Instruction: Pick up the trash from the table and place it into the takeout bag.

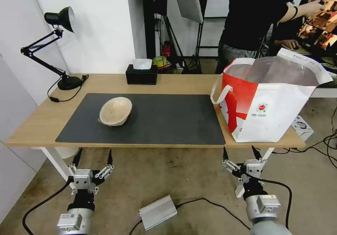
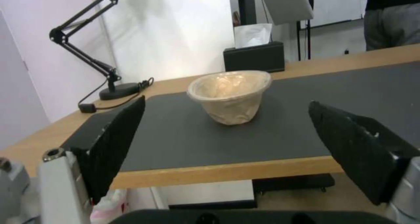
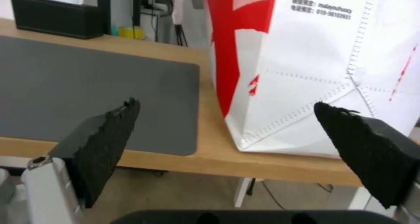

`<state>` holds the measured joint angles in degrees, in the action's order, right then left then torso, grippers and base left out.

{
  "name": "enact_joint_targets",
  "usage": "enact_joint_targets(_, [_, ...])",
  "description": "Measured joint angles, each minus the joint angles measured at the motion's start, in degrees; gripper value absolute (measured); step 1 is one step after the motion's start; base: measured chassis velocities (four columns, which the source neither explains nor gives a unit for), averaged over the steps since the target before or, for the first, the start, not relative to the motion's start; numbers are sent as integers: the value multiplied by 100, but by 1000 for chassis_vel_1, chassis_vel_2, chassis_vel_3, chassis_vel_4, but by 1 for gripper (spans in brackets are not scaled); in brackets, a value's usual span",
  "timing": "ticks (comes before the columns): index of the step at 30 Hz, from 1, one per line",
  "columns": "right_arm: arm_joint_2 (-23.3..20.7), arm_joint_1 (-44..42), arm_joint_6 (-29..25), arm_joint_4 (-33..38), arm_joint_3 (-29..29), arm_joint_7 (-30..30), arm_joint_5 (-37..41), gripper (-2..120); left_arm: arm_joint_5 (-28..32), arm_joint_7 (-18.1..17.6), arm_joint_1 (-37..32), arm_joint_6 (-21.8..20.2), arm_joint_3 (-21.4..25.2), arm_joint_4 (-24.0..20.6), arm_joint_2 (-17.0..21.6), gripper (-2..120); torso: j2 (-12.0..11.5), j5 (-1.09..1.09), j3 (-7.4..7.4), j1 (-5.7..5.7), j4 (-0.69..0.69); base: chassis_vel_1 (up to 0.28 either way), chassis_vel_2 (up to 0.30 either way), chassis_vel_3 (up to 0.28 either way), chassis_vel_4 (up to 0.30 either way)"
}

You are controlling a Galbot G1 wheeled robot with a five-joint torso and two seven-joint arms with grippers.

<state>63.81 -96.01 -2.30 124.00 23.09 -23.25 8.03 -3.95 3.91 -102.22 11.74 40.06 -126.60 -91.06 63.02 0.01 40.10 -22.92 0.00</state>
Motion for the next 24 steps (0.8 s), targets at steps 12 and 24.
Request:
enact_joint_targets(12, [-46, -14, -202, -252, 148, -112, 96, 100, -3, 0, 6, -3, 9, 20, 13, 100, 0, 0, 0, 0, 0, 0, 0, 0, 0])
enact_joint_targets(24, [-82, -54, -310, -360, 138, -163, 186, 100, -6, 1, 9, -8, 25, 25, 15, 100, 0, 0, 0, 0, 0, 0, 0, 0, 0])
